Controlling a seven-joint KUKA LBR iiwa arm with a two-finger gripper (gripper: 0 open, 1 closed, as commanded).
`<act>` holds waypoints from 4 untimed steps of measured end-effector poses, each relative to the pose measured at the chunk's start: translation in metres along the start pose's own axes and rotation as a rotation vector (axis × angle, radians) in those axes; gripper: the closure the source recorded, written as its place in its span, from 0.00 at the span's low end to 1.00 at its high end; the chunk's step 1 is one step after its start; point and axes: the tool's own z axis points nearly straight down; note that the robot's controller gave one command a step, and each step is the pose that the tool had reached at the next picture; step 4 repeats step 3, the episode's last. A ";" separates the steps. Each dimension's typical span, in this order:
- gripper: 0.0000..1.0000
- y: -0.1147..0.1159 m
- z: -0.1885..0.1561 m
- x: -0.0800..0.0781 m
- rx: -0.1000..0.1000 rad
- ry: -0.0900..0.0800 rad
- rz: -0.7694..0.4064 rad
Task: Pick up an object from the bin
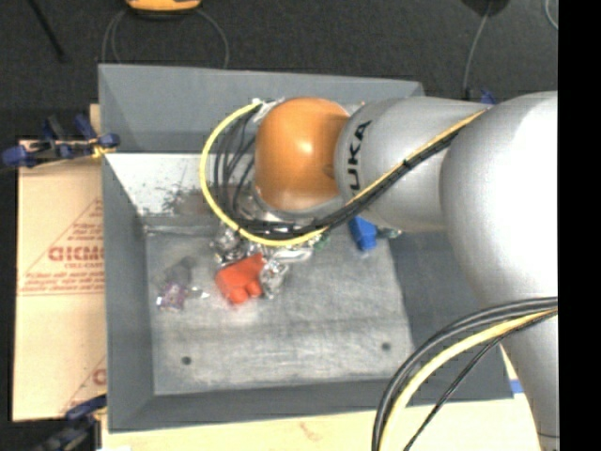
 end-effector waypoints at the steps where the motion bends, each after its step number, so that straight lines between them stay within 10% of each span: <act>1: 0.00 -0.004 -0.005 -0.002 -0.007 0.006 0.007; 2: 1.00 -0.002 -0.004 -0.001 -0.014 0.014 0.009; 4: 1.00 -0.004 -0.051 -0.002 -0.012 0.015 0.014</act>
Offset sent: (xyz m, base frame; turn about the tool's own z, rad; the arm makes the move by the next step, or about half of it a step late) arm 0.0000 0.0000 0.0000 0.0001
